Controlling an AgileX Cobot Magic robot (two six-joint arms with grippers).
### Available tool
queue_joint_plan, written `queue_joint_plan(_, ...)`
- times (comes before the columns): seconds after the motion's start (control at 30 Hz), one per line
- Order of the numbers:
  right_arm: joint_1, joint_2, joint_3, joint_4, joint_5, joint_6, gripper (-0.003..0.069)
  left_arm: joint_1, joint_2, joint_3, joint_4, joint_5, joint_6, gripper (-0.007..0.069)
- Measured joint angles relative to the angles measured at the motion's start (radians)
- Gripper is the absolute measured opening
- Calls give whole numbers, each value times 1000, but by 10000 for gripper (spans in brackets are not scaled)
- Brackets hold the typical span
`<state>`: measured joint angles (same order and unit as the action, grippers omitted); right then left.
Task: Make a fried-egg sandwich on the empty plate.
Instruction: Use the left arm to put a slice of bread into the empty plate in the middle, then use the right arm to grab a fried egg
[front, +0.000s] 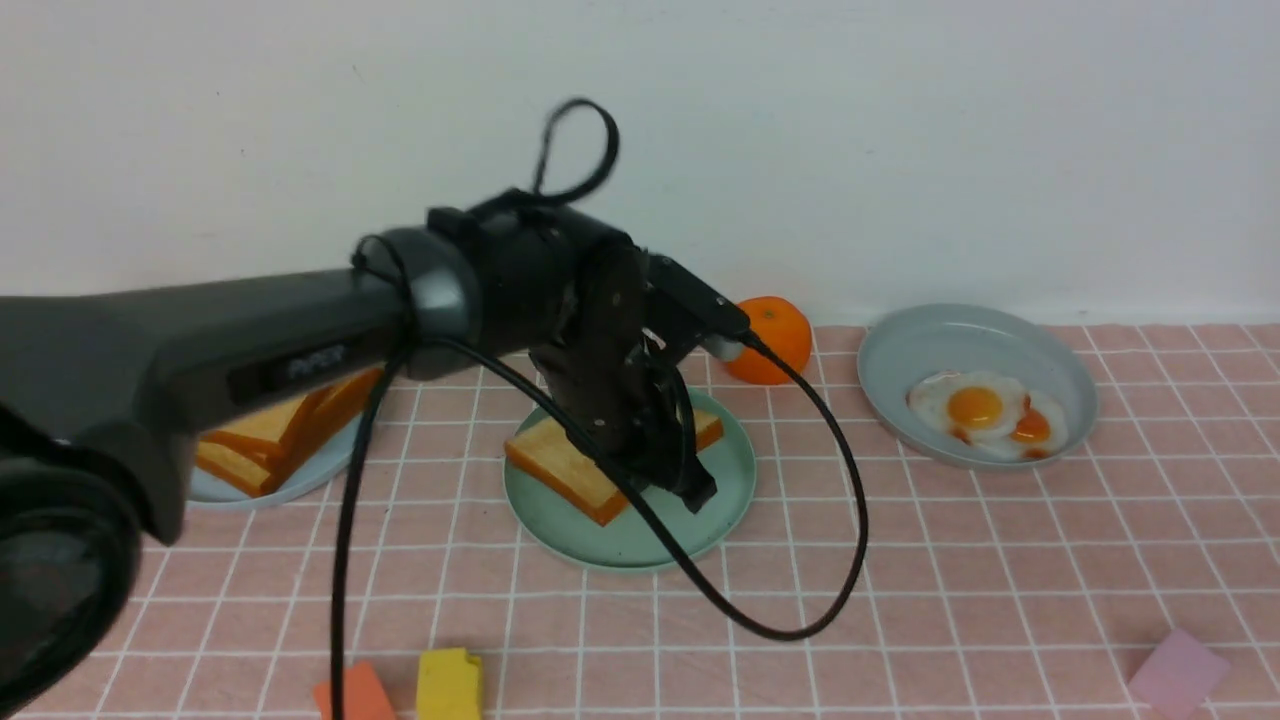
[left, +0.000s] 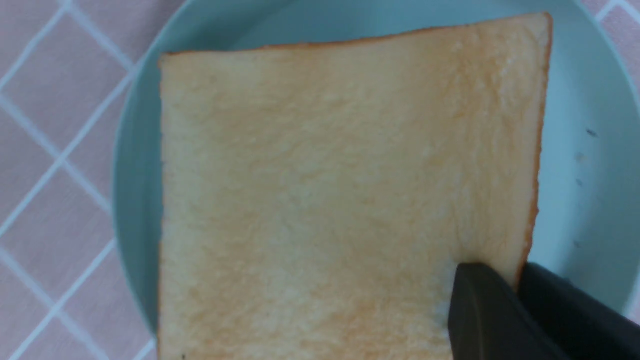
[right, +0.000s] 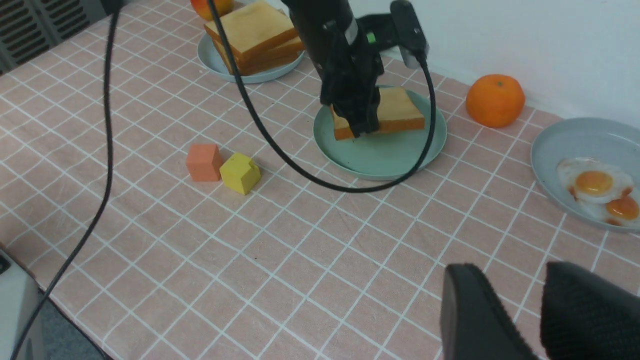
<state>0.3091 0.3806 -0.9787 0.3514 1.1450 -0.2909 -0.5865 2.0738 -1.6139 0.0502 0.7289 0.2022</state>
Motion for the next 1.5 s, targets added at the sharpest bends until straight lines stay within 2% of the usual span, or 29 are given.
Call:
queue_joint_plan(0.3, 0, 0, 0, 0, 11, 9, 237, -1, 35, 0, 14, -47, -7, 66)
queue_joint_plan(0.43, 0, 0, 0, 0, 12, 13, 237, -1, 35, 0, 10, -48, -9, 155)
queue_joint_plan(0.5, 0, 0, 0, 0, 12, 22, 237, -1, 35, 0, -3, -40, -12, 240)
queue_joint_plan(0.53, 0, 0, 0, 0, 12, 25, 237, -1, 35, 0, -3, -40, -12, 240)
queue_joint_plan(0.57, 0, 2, 0, -2, 16, 37, 238, -1, 31, 0, -21, -25, -17, 297)
queue_joint_plan(0.63, 0, 14, 0, -11, 29, 59, 238, -1, 17, 0, -50, -3, -23, 357)
queue_joint_plan(0.77, 0, 79, 0, -31, 44, 88, 238, -2, -68, 1, -101, 32, -26, 405)
queue_joint_plan(0.87, 0, 171, 0, -47, 38, 93, 238, -11, -213, 2, -132, 53, -27, 358)
queue_joint_plan(0.97, 0, 306, 0, -69, -22, 100, 238, -29, -406, 2, -150, 89, -64, 200)
queue_joint_plan(1.07, 0, 445, 0, -91, -122, 103, 239, -48, -641, 46, -171, 127, -125, 0)
queue_joint_plan(1.2, 0, 590, 0, -116, -213, 114, 239, -51, -825, 167, -174, 136, -162, -13)
queue_joint_plan(1.27, -5, 720, -12, -143, -266, 145, 239, -51, -1014, 318, -173, 128, -187, -13)
queue_joint_plan(1.5, -146, 1025, -136, -148, -292, 205, 241, -51, -1475, 723, -173, -48, -202, -13)
